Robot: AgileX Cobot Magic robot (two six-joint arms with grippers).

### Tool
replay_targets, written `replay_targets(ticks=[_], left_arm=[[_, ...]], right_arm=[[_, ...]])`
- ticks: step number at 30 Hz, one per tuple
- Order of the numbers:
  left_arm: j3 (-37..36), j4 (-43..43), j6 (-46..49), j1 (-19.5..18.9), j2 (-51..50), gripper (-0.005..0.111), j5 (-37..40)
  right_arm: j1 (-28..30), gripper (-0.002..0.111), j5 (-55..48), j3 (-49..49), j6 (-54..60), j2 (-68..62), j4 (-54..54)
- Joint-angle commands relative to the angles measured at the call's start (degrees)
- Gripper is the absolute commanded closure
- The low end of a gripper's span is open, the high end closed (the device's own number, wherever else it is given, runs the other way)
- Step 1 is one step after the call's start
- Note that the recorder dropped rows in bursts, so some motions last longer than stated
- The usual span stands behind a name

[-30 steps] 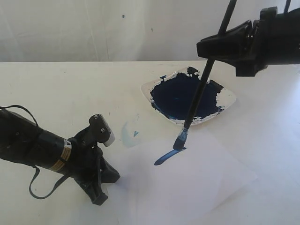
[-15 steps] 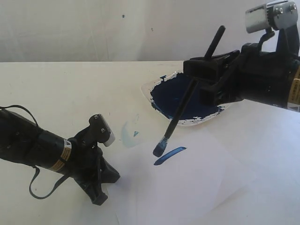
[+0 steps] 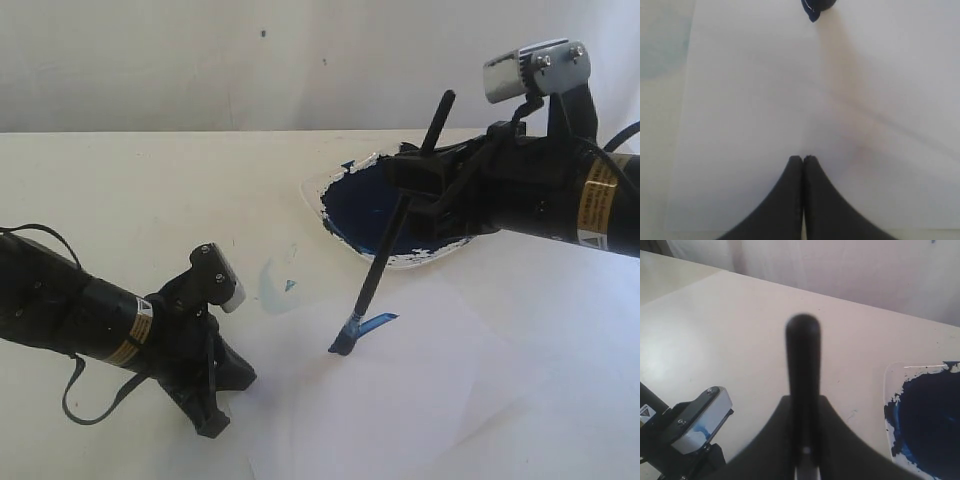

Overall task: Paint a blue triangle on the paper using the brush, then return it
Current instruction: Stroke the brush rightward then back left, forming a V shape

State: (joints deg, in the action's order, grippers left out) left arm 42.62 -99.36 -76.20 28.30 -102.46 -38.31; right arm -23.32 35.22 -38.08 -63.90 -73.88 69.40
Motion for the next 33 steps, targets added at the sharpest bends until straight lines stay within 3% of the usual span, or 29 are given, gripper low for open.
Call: replay_targets(ticks=[1,13,24,33], left_arm=[[0.1,-0.6,-0.4,0.4,-0.3,0.107,0.6],[0.1,-0.6,-0.4,0.4,-0.3,0.107,0.6],[0.1,-0.6,-0.4,0.4,-0.3,0.107,0.6],[0.1,-0.6,-0.4,0.4,-0.3,0.107,0.6]], right_arm=[[-0.1,0.108,-0.3,0.2,0.8,-0.1,-0.7],[-0.1,0.108,-4.7,0.2,0.0,1.1,0.3],[-0.1,0.108,-12.8,0.2,-13.2,5.7,16.3],[-0.1,0.108,-15.6,0.2,-16.4,7.5,19.4]])
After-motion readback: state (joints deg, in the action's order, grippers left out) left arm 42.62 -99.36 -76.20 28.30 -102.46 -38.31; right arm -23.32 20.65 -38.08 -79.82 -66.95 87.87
